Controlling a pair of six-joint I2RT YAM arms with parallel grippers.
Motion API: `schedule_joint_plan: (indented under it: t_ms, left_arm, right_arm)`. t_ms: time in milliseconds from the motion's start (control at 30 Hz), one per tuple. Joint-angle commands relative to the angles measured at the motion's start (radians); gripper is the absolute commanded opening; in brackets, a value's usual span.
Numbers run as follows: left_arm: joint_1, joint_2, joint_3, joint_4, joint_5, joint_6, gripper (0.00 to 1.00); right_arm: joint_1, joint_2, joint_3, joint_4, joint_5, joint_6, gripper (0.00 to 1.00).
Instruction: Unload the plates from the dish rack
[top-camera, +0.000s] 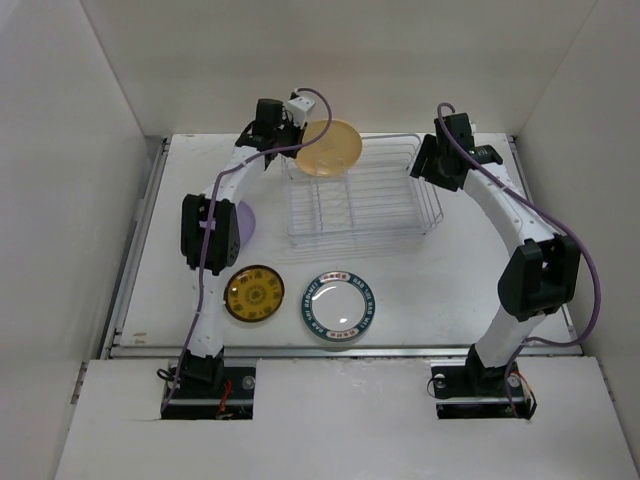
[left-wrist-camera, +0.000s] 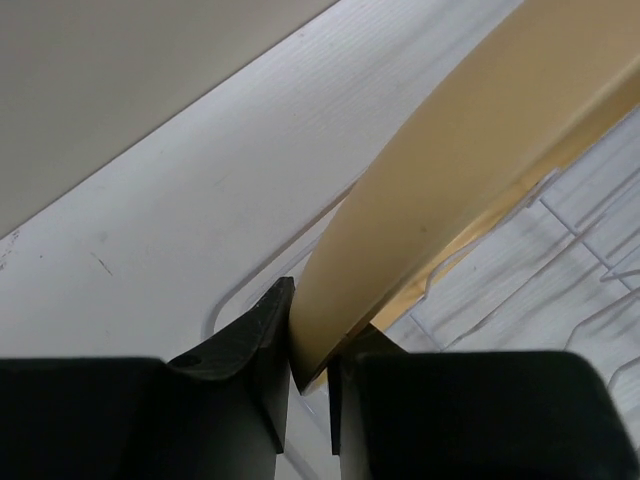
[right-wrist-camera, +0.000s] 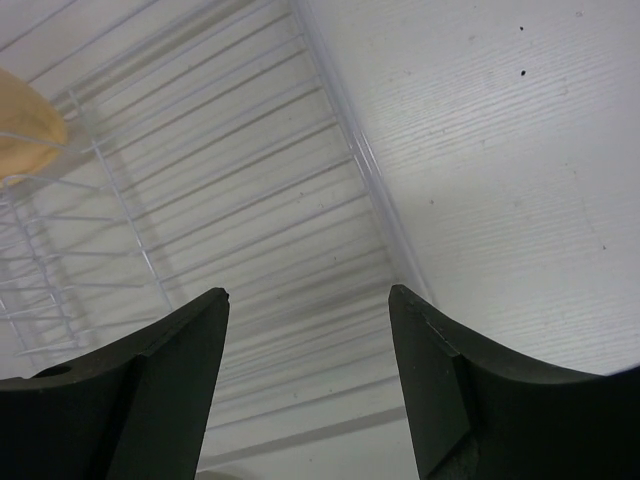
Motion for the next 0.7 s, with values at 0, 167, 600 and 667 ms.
schedule_joint_plan:
  t_ms: [0,167,600,667]
  left_arm:
    - [-0.005,-0.146,0.023,0.003,-0.010,-0.063,0.00]
    - [-0.005,-0.214,0.033,-0.080,0.013,-0.086,0.00]
    - [0.023,-0.280,0.111,-0.172,0.114,-0.206,0.00]
    - [0.023,-0.254,0.120,-0.183,0.114,-0.216,0.00]
  right_arm:
    - [-0.001,-0.003,0.003,0.020,-0.027,-0.015,0.71]
    - [-0.001,-0.003,0.003,0.020,-0.057,-0.015,0.71]
    - [-0.001,0.067,0.083,-0.013,0.038,-0.015,0.72]
    - [-0.011,0.095,0.130,-0.025,0.058,-0.015,0.72]
